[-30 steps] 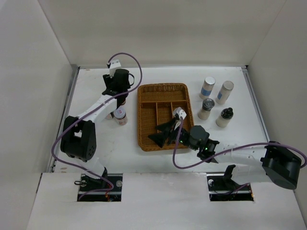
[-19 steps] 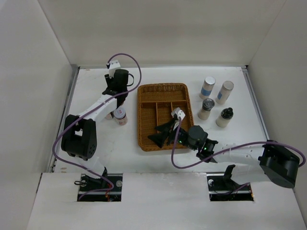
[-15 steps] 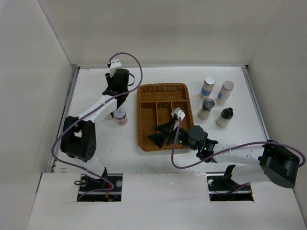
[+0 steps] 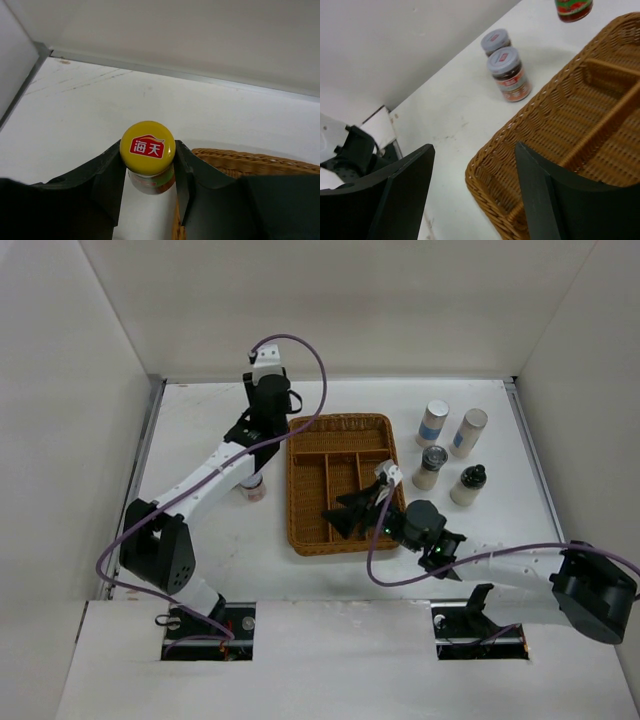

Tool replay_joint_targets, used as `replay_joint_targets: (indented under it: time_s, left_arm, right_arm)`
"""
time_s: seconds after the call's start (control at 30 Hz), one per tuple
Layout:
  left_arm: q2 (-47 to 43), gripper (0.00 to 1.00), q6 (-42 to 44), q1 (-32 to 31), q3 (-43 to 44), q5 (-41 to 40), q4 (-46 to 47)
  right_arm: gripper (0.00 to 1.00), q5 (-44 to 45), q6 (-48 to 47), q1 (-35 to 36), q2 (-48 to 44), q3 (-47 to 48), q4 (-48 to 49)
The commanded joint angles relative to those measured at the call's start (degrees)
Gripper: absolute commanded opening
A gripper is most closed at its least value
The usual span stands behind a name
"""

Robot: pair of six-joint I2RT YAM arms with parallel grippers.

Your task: Organize the condiment bottles

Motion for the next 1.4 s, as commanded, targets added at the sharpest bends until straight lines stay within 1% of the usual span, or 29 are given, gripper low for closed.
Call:
replay_joint_targets:
  time_s: [0.0,0.13,0.23,0.3,0.43,0.53,0.67,0.77,0.83,0.97,1.0,1.07,1.23,1.3,1.37]
  left_arm:
    - [-1.2,0.16,0.7,-4.1,7.0,0.2,8.7]
    - [2.5,0.16,0.3,-7.1,10.0,0.4,9.2]
    - [4.6,0.16,-0.1,-8.0,10.7,0.6,10.1]
    - [6.1,0.16,-0.4,-8.4,10.8,1.2,11.2]
    - [8.8,0.16,-1.0,-8.3,10.9,2.5,13.0]
    - [10.5,0.16,-1.2,-8.1,10.5,3.1,14.6]
    - [11.9,0.17,-2.0,-8.3,7.4,2.9,16.0]
    - [11.8,0.21,-3.6,-8.5,2.3,1.8,18.5]
    - [11.6,0.28,-4.2,-8.6,-1.1,0.6,21.0]
    - [10.8,0.47,-4.2,-9.3,-4.9,-1.0,23.5]
    - [10.6,0.52,-4.2,-9.3,-5.2,-1.0,23.8]
    - [9.7,0.59,-4.0,-9.6,-5.4,-0.6,23.8]
    - [5.9,0.83,-3.5,-10.6,-5.8,-0.6,23.9]
    - [2.5,0.89,-3.4,-11.2,-6.7,-1.0,23.9]
    - [-2.0,0.92,-3.5,-11.7,-9.1,-1.2,24.8]
  right_arm:
    - [0.71,3.4,0.7,-1.3,-4.4,-1.6,5.2]
    - [0.58,10.9,1.1,-3.2,-9.8,-6.0,9.1]
    - [0.46,16.3,2.5,-6.0,-13.6,-8.3,8.7]
    - [0.43,17.0,4.3,-8.1,-14.7,-8.8,7.6]
    - [0.45,15.4,6.7,-10.8,-15.3,-9.1,6.4]
    - [0.46,14.4,7.3,-11.1,-14.6,-8.9,6.4]
    - [0.51,15.1,7.3,-11.4,-14.1,-9.0,6.6]
    - [0.55,15.2,7.5,-11.7,-14.0,-8.8,6.0]
    - [0.59,15.9,7.5,-11.9,-13.9,-8.9,6.0]
    - [0.63,17.5,7.5,-12.4,-14.3,-9.0,5.2]
    - [0.65,18.0,7.4,-12.5,-14.6,-9.0,4.9]
    - [0.69,19.4,7.3,-13.0,-15.1,-9.0,3.9]
    - [0.75,20.1,6.4,-13.6,-16.0,-7.5,0.4]
    - [0.76,20.1,6.2,-14.3,-16.8,-6.4,-1.6]
    - [0.73,20.1,6.4,-15.3,-18.5,-4.0,-6.9]
